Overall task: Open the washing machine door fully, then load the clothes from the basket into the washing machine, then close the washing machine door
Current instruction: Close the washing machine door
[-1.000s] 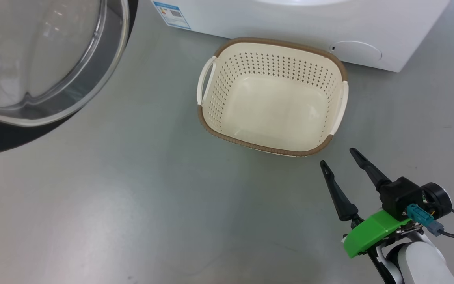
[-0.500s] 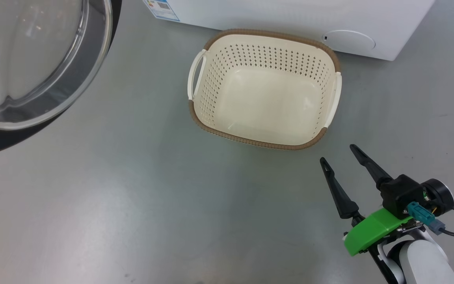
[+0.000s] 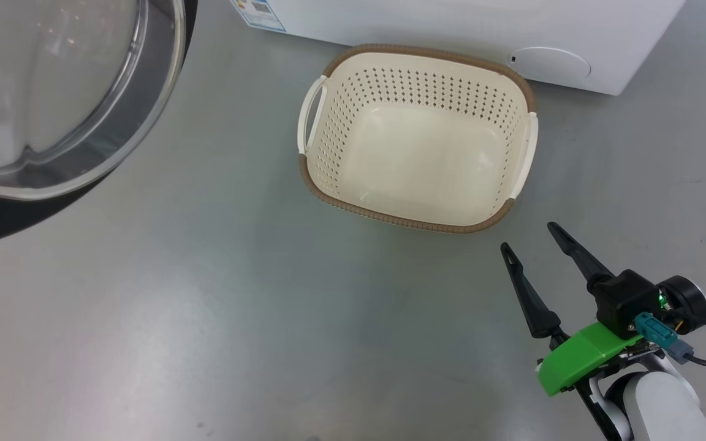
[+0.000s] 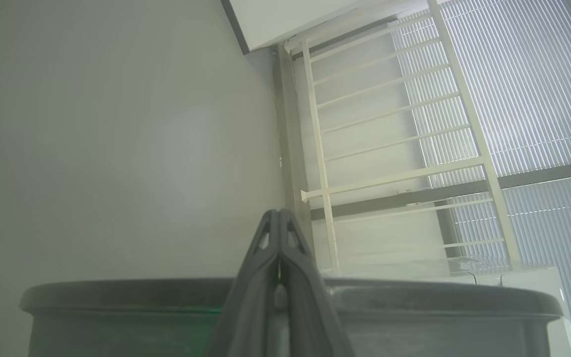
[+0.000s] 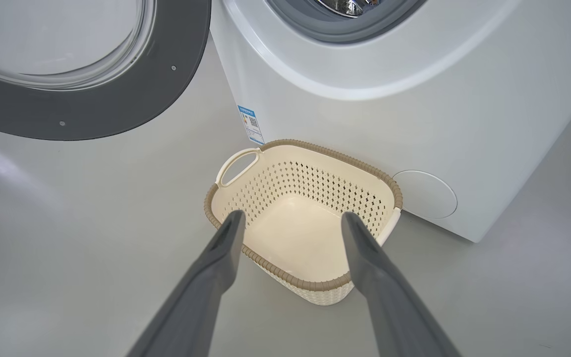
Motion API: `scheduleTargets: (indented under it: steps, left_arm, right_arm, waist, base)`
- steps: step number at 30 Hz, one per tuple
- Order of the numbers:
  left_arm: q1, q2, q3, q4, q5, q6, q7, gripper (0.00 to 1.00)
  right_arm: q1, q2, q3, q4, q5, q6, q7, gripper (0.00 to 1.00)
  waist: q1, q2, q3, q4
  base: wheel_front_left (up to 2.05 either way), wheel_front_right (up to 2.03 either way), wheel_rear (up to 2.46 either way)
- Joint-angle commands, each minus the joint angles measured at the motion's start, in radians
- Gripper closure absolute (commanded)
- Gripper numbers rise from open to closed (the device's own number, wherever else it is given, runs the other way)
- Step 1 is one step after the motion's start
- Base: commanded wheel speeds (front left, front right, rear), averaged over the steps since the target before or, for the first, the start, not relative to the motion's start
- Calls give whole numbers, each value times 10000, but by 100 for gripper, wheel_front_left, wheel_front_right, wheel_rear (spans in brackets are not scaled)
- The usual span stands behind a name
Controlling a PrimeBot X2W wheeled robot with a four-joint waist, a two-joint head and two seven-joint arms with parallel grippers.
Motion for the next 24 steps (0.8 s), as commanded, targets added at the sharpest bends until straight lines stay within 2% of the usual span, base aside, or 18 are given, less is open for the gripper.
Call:
scheduleTargets:
  steps: [1,14,24]
  left_arm:
    - [325,520,-36,-360,-171,-32,424,100]
    - [1380,283,-685,-1589,-661,-32,2867,100]
    - [2209,257,-1017,-2505,-905,-32,4273,100]
  right_arm:
    - [-93,113,294,-224,-7,16,-9,0]
    - [-144,280,392,131,86,16,-227,0]
    - [-203,442,379,526,212,16,-538,0]
  waist:
    - [0,0,-22,7]
    - [0,0,-393,15]
    - [0,0,-734,-97]
  base:
    - [0,0,0]
    - [0,0,0]
    - [0,0,0]
